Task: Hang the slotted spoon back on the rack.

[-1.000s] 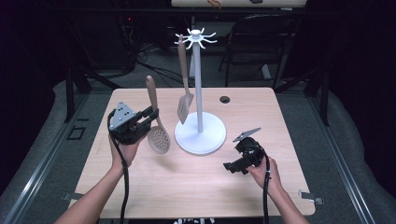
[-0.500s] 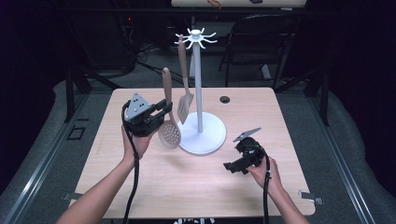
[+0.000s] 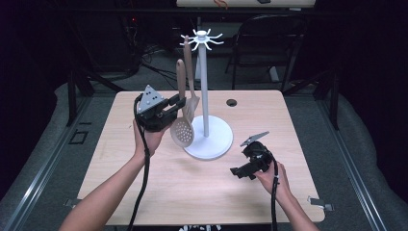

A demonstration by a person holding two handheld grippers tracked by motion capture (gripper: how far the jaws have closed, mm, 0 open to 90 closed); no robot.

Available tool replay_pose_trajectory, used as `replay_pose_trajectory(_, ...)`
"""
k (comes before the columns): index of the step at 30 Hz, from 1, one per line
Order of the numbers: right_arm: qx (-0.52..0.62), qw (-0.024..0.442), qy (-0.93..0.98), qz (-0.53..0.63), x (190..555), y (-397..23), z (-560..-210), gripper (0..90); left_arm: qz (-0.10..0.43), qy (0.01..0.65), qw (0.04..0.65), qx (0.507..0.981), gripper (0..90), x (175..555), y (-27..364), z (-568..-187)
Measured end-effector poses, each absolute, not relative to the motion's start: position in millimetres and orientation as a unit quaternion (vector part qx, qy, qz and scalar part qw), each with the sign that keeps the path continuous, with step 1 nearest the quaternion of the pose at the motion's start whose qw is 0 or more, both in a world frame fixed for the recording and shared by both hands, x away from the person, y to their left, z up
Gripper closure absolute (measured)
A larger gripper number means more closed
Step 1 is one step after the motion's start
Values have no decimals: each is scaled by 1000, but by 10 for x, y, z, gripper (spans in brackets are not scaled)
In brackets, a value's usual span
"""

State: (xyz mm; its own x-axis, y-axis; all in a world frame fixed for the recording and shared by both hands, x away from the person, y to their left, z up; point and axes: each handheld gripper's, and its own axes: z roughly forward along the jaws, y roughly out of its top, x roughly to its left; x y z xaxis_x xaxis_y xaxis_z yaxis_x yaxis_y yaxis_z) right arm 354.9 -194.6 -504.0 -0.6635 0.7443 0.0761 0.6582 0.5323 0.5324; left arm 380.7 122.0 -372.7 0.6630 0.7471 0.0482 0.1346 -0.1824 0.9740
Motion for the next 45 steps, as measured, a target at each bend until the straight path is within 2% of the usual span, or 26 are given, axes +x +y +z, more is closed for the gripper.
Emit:
replay_pose_trajectory(16,401,79,870,277,3537,-1934,-5049,36,251,327,564,715,758,3983,1069,-3604)
replay_pose_trajectory(45,400,78,870,278,3534,-1930,-5039,36,275,349,541,714,756,4104,859,-3557)
